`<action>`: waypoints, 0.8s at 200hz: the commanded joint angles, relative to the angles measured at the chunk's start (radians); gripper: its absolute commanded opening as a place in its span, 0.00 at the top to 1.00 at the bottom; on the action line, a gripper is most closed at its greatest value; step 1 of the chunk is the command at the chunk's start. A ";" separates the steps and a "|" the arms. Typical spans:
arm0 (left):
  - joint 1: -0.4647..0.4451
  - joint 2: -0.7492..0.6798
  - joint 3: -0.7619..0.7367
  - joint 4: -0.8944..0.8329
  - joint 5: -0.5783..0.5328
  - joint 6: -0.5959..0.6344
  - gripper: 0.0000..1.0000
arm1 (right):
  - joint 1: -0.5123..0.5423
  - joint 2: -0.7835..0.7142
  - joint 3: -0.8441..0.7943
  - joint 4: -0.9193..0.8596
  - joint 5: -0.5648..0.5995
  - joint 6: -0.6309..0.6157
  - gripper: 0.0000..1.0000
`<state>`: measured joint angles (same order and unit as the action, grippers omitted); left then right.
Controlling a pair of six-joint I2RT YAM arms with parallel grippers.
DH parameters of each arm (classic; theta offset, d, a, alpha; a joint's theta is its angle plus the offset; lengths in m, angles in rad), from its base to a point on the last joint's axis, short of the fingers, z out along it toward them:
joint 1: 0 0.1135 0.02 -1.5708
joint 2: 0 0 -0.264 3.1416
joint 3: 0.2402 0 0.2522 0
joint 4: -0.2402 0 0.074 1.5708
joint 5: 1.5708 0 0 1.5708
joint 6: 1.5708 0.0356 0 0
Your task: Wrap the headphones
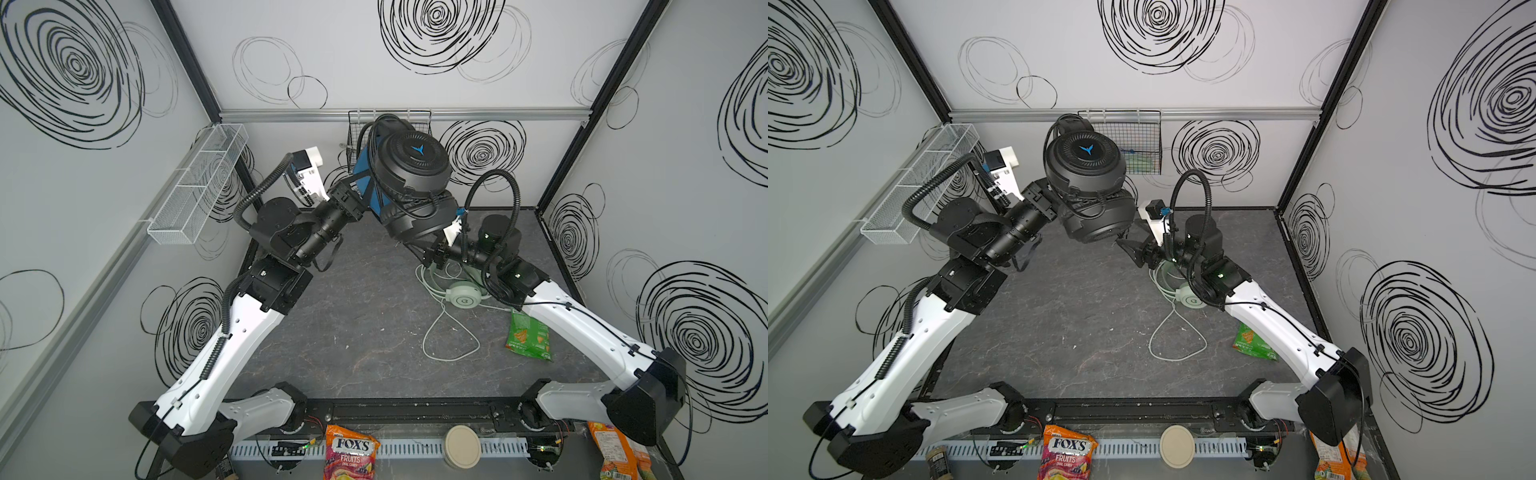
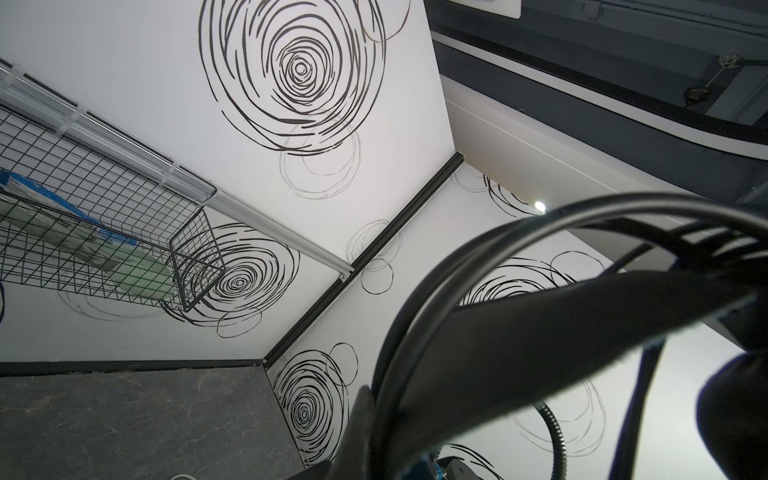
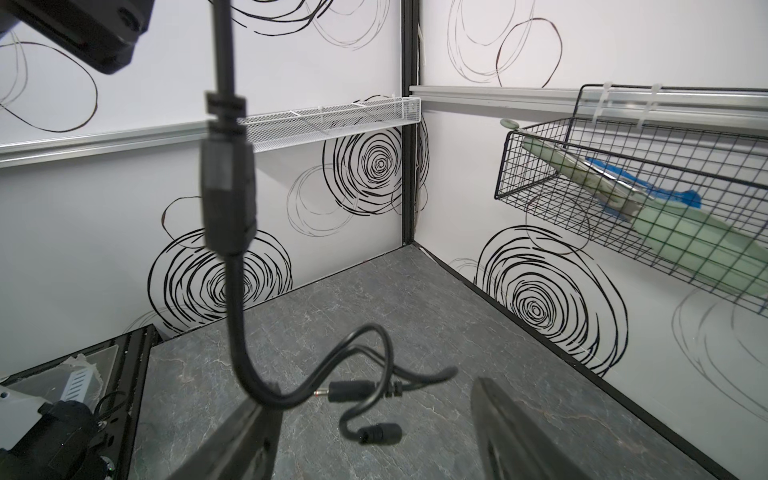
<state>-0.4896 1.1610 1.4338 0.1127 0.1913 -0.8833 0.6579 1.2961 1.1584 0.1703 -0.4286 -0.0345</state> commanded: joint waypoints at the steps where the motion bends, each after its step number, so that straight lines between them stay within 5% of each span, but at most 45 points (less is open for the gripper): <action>1: 0.006 -0.026 0.019 0.137 0.017 -0.051 1.00 | 0.014 0.015 0.040 0.030 -0.019 -0.013 0.25; 59: 0.012 -0.023 0.017 0.145 0.041 -0.062 1.00 | 0.031 0.049 0.074 0.015 -0.005 -0.043 0.33; 96: 0.025 -0.021 0.012 0.156 0.040 -0.078 1.00 | 0.037 0.041 0.064 -0.001 0.000 -0.044 0.76; 119: 0.027 -0.015 0.005 0.174 0.024 -0.100 1.00 | 0.046 0.034 0.052 -0.012 0.006 -0.042 0.95; 160: 0.029 0.013 0.031 0.141 -0.092 -0.105 1.00 | 0.095 0.003 -0.004 -0.045 0.027 -0.030 1.00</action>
<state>-0.4690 1.1648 1.4322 0.1616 0.1986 -0.9485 0.7185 1.3407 1.1900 0.1482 -0.4133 -0.0715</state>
